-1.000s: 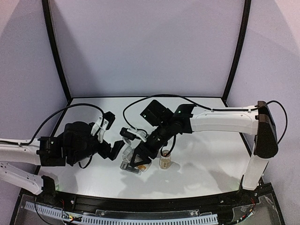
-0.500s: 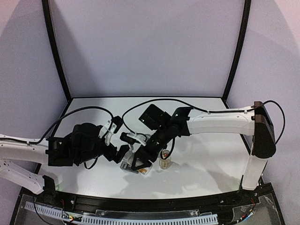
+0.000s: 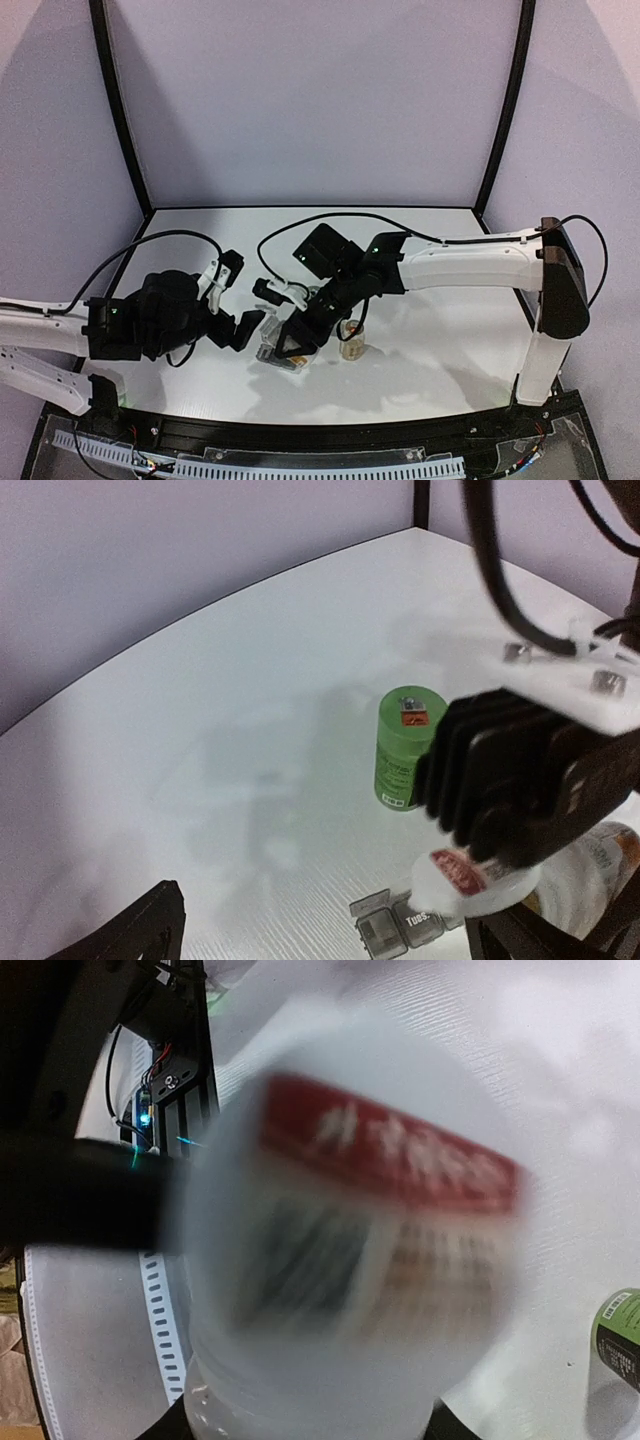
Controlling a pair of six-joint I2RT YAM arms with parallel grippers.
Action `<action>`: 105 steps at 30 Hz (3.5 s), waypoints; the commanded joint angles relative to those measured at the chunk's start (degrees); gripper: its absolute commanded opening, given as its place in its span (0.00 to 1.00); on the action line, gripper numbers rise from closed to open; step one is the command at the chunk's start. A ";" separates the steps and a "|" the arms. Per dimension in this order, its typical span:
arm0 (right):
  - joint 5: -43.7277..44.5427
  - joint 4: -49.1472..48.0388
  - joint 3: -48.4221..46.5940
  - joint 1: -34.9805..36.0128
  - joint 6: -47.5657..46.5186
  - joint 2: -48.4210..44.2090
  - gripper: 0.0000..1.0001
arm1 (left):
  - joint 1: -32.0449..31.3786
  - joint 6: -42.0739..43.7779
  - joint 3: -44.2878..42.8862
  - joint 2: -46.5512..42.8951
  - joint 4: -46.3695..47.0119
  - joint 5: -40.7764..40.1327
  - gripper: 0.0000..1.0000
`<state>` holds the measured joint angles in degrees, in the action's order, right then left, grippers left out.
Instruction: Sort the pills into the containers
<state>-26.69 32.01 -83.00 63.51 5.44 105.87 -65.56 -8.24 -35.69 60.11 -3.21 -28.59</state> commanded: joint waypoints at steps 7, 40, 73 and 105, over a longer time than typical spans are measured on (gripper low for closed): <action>0.88 2.75 -5.16 1.05 0.75 5.37 0.00 | -0.36 -8.60 7.05 -2.90 -2.28 -3.37 0.99; 5.13 20.72 -19.18 0.95 -1.12 17.30 0.00 | -0.36 -19.85 16.19 3.98 11.81 -21.99 0.99; 12.89 39.58 -39.42 0.99 -5.17 30.03 0.00 | -0.32 -46.07 11.44 -21.15 -32.01 -36.31 0.99; 27.64 51.97 -53.24 4.08 -2.63 36.30 0.00 | -0.36 -45.27 12.42 -20.92 -30.85 -35.81 0.99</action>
<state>-2.70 76.60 -136.16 66.70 1.74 142.82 -65.80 -53.60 -22.59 39.68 -33.67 -64.03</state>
